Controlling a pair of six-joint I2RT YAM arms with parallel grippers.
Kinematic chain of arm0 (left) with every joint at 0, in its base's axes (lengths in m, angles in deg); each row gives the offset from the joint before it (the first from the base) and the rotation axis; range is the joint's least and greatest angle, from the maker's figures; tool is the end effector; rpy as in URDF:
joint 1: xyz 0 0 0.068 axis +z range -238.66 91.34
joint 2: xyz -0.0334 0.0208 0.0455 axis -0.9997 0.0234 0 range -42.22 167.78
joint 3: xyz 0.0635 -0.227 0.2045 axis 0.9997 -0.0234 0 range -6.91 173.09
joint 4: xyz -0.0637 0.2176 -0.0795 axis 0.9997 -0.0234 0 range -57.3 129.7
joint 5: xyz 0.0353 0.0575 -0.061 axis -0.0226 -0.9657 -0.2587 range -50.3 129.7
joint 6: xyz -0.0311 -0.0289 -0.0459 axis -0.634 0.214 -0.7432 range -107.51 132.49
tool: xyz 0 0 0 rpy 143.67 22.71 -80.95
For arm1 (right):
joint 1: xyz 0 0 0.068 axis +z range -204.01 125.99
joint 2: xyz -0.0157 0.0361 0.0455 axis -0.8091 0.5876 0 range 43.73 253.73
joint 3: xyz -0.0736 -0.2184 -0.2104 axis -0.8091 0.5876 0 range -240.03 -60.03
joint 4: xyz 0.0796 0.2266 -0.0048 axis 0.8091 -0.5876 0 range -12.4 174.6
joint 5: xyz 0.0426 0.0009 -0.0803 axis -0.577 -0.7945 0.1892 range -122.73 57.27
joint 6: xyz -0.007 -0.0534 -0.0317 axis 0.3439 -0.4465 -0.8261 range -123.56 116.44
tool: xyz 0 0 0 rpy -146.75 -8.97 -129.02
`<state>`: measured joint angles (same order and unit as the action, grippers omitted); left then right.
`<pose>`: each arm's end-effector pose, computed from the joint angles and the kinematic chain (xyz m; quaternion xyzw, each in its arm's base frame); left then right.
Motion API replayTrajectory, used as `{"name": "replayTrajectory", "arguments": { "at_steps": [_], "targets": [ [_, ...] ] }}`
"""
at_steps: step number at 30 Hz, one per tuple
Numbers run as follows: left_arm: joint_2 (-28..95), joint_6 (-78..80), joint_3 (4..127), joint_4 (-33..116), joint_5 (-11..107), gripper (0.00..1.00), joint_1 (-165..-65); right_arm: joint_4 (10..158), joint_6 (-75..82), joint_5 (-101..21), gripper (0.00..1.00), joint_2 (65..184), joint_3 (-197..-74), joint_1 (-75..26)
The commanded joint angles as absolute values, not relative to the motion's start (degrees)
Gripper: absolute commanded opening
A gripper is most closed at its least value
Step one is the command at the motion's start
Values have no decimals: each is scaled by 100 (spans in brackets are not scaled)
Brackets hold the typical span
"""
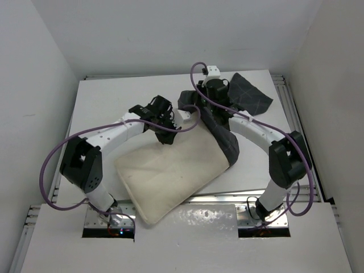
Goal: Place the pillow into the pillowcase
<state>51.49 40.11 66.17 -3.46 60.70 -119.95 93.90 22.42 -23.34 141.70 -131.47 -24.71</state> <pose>0.2655 -0.1815 0.2888 0.5069 0.8135 -0.1845 0.2172 0.3556 0.1906 0.3335 0.0252 0.8035 0.2159 0.5543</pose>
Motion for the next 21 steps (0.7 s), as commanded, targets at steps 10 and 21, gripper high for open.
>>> {"name": "replayTrajectory", "arguments": {
  "at_steps": [10, 21],
  "targets": [
    [4761, 4106, 7157, 119, 6335, 0, -12698, 9884, 2123, -3542, 0, 14428, -13518, -2422],
    [4936, 2947, 6974, 928, 4965, 0, -12364, 7785, 1772, -4547, 54, 13804, -13123, -2386]
  ]
}}
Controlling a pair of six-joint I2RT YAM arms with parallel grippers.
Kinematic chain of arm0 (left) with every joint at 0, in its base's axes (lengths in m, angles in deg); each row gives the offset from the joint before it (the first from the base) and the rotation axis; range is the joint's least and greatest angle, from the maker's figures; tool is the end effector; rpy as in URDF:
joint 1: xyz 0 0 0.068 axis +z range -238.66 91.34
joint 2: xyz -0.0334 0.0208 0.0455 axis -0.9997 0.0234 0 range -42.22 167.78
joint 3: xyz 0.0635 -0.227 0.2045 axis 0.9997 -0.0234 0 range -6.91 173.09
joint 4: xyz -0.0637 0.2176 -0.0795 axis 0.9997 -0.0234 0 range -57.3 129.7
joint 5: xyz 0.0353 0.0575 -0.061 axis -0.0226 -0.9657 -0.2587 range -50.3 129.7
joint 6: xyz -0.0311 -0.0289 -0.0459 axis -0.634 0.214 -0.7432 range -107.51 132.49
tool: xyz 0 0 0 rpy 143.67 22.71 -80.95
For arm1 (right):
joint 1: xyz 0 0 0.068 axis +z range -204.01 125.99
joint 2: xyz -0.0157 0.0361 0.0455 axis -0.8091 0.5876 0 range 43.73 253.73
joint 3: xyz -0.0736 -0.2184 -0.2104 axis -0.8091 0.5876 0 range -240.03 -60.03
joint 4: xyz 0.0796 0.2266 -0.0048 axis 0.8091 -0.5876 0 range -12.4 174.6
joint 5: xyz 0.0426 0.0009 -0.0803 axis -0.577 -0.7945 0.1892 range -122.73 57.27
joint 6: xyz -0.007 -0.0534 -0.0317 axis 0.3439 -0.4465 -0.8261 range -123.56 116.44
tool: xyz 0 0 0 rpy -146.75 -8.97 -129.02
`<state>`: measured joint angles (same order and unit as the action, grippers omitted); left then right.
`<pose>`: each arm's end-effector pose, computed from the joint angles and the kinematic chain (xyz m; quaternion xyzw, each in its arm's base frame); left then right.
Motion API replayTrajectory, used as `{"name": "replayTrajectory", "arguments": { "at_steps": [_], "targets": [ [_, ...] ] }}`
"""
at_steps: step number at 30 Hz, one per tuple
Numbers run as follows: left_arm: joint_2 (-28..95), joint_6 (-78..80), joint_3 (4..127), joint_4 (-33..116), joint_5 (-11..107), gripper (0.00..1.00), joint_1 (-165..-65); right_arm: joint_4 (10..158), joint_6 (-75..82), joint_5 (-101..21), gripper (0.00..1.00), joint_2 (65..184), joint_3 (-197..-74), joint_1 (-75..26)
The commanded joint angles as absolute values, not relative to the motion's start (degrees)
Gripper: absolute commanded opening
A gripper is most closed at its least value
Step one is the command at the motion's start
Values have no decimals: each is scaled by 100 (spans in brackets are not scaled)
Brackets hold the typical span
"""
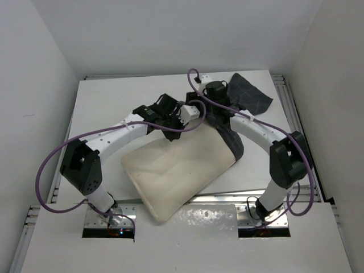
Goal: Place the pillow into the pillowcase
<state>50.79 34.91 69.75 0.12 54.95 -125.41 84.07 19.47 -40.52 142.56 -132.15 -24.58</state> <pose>0.2595 -0.2096 0.3131 0.5017 0.8049 -0.1621 0.2723 0.3451 0.2021 0.3125 -0.0829 0.8485 0.2816 0.4403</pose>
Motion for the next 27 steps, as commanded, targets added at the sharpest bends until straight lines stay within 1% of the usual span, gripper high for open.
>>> {"name": "replayTrajectory", "arguments": {
  "at_steps": [1, 2, 4, 6, 8, 11, 16, 20, 22, 23, 27],
  "targets": [
    [5015, 2780, 6921, 1015, 4868, 0, -12251, 7609, 1719, -4295, 76, 13638, -13070, -2386],
    [5033, 2735, 6877, 1042, 4754, 0, -12206, 7347, 1710, -4110, 81, 13541, -12931, -2386],
    [4989, 2770, 6666, 1227, 4735, 0, -12197, 7186, 1447, -3714, 87, 13226, -12780, -2395],
    [4936, 2752, 6525, 1359, 4928, 0, -12205, 6984, 1245, -3178, 88, 13049, -12727, -2395],
    [4954, 2726, 6525, 1377, 5042, 0, -12223, 6765, 1122, -2774, 86, 13048, -12876, -2386],
    [5050, 2691, 6516, 1447, 4973, 0, -12241, 6693, 1033, -2535, 82, 13092, -13061, -2386],
    [5156, 2594, 6481, 1473, 4867, 0, -12241, 6510, 761, -2175, 86, 13004, -13386, -2395],
    [5182, 2515, 6340, 1517, 4893, 0, -12241, 6360, 532, -1955, 86, 12732, -13544, -2395],
    [5191, 2498, 6314, 1535, 4937, 0, -12232, 6290, 488, -1779, 84, 12688, -13579, -2404],
    [5200, 2480, 6323, 1535, 4954, 0, -12241, 6228, 392, -1726, 82, 12696, -13606, -2404],
    [5200, 2436, 6323, 1517, 5051, 0, -12232, 5728, 400, -1278, 81, 12863, -13869, -2500]
  ]
}}
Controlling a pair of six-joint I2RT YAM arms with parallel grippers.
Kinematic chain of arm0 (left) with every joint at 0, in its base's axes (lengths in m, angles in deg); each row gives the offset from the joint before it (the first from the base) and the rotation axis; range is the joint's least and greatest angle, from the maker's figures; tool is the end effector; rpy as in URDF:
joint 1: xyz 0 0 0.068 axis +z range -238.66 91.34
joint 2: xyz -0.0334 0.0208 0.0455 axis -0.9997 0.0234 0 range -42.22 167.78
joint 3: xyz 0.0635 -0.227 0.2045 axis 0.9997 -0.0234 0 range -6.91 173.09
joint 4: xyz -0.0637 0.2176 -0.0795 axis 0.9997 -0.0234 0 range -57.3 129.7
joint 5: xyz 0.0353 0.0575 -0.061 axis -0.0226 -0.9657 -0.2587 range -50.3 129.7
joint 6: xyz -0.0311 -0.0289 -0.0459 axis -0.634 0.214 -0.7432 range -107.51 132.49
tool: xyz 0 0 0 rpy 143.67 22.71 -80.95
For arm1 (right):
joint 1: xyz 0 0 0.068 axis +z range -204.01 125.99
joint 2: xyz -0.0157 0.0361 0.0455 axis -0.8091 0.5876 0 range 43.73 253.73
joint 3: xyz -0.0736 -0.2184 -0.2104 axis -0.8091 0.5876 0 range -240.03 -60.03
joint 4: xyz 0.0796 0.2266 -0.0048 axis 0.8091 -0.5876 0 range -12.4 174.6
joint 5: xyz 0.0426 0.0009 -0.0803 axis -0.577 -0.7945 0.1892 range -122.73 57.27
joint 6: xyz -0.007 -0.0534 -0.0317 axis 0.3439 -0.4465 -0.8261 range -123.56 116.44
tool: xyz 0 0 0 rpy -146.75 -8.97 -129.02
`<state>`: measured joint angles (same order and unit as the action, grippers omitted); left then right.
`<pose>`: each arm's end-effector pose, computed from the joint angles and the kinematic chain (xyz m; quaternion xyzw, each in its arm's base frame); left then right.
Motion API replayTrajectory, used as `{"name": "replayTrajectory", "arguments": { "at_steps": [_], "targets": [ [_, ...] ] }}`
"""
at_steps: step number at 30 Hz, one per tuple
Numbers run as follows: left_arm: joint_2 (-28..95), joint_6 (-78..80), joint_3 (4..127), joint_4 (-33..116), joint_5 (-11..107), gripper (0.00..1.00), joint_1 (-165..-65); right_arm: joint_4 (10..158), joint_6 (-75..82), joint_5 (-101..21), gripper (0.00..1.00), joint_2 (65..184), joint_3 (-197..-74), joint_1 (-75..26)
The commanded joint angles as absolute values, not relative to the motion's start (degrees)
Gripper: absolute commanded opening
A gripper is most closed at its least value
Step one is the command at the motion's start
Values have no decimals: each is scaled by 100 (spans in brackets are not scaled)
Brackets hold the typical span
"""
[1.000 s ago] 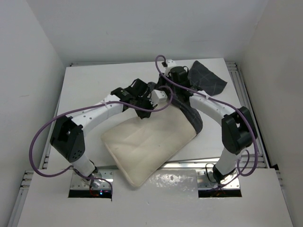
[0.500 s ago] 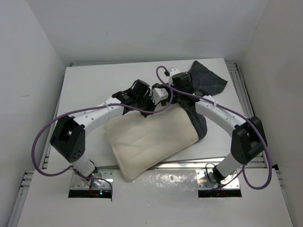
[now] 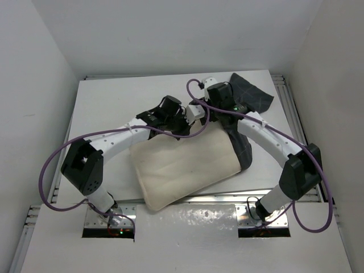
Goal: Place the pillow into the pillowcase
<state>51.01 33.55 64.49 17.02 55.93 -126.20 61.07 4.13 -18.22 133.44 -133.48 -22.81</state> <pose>0.2703 -0.2246 0.3066 0.4944 0.7695 -0.1837 0.3602 0.2978 0.1664 0.3364 -0.1306 0.8904 0.0323 0.4349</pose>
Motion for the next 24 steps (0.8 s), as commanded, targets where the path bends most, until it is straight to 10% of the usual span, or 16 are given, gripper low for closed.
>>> {"name": "replayTrajectory", "arguments": {
  "at_steps": [1, 15, 24],
  "targets": [
    [5191, 2445, 6305, 1517, 5060, 0, -12241, 5666, 426, -1312, 81, 12898, -13939, -2544],
    [5191, 2647, 6191, 1667, 4990, 0, -12390, 6306, 2051, -3369, 84, 13873, -13931, -2905],
    [5314, 2594, 6208, 1737, 4937, 0, -12399, 5340, 2211, -2262, 83, 15026, -15355, -2940]
  ]
}}
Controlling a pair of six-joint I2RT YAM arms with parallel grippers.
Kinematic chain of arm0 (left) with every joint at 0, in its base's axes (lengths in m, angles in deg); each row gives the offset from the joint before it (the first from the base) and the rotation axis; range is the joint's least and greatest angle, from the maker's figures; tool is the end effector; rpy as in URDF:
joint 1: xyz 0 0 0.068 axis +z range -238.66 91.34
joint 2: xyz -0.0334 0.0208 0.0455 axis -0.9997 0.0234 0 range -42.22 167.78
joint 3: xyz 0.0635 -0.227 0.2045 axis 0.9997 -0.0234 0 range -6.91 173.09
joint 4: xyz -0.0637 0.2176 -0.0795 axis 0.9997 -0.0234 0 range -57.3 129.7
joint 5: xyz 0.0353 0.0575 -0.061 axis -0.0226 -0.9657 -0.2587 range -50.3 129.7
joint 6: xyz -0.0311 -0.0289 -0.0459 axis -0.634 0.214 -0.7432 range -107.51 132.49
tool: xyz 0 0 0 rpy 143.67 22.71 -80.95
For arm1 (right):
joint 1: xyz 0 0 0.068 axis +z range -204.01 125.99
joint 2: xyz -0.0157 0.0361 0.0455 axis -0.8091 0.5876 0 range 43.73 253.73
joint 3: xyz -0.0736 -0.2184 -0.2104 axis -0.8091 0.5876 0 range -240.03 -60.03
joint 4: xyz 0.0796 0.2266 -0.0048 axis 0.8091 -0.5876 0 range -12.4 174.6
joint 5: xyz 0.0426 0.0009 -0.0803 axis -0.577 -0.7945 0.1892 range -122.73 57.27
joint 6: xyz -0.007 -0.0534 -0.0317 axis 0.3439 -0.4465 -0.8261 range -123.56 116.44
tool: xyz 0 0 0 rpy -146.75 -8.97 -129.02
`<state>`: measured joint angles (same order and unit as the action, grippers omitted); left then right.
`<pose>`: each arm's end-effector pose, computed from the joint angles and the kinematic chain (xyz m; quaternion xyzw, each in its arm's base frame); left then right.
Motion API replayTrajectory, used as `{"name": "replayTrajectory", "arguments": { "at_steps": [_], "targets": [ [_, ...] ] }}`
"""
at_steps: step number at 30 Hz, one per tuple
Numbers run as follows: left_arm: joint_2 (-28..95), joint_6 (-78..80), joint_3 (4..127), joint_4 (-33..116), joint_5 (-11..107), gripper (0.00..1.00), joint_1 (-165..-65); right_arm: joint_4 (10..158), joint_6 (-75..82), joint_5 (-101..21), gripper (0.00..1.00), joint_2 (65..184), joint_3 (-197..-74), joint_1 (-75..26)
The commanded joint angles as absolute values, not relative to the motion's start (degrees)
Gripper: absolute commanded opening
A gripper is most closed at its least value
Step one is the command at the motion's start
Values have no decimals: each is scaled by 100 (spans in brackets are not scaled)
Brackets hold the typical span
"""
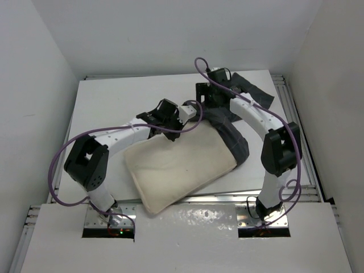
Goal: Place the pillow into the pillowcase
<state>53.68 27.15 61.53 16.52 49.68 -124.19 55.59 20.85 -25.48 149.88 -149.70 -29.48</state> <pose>0.2823 -0.2119 0.2736 0.4243 0.8370 -0.1413 0.3152 0.3844 0.1688 0.3139 0.0229 0.9237 0.1033 0.3682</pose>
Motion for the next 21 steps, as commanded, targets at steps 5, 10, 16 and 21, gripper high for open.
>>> {"name": "replayTrajectory", "arguments": {
  "at_steps": [5, 10, 16, 21],
  "targets": [
    [5332, 2541, 6200, 1755, 4911, 0, -12408, 6095, 1406, -2944, 66, 14156, -14679, -2940],
    [5402, 2462, 6252, 1755, 4911, 0, -12399, 5930, 78, -3177, 39, 13900, -14037, -2940],
    [5446, 2471, 6314, 1693, 4902, 0, -12399, 5823, -312, -3159, 63, 14040, -13712, -2940],
    [5464, 2471, 6366, 1649, 4858, 0, -12408, 5709, -303, -3255, 58, 14366, -13738, -2940]
  ]
}}
